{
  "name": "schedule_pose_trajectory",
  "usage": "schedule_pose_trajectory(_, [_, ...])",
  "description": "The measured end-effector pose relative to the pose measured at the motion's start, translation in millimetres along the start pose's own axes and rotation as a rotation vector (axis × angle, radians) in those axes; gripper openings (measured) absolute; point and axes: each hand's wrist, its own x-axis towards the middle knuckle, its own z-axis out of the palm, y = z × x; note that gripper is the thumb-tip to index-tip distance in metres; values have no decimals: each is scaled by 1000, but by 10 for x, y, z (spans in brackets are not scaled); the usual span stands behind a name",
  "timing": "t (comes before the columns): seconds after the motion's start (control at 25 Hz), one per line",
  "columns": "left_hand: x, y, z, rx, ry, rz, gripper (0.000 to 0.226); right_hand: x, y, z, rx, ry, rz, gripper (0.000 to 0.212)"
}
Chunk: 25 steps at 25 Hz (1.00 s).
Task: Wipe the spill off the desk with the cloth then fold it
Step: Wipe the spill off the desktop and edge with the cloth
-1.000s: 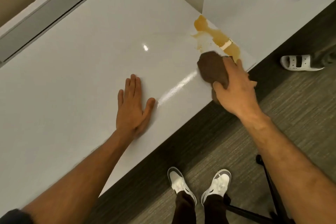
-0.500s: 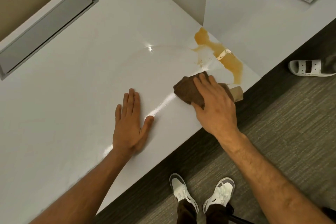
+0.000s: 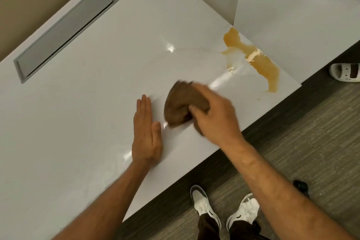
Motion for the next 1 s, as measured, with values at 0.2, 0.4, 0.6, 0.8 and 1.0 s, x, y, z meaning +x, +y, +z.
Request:
schedule_pose_trajectory(0.2, [44, 35, -11, 248, -45, -35, 74, 573, 217, -306, -589, 330, 77, 66])
schedule_pose_trajectory(0.4, [20, 42, -64, -20, -62, -116, 87, 635, 391, -55, -856, 357, 146, 78])
schedule_pose_trajectory(0.6, [264, -664, -674, 121, -65, -81, 77, 789, 466, 6, -882, 431, 69, 74])
schedule_pose_trajectory(0.8, [304, -947, -747, 373, -125, -69, 69, 1034, 323, 238, -912, 400, 22, 71])
schedule_pose_trajectory(1.0, [322, -983, -757, 387, -118, -68, 69, 1443, 20, 699, -953, 246, -37, 71])
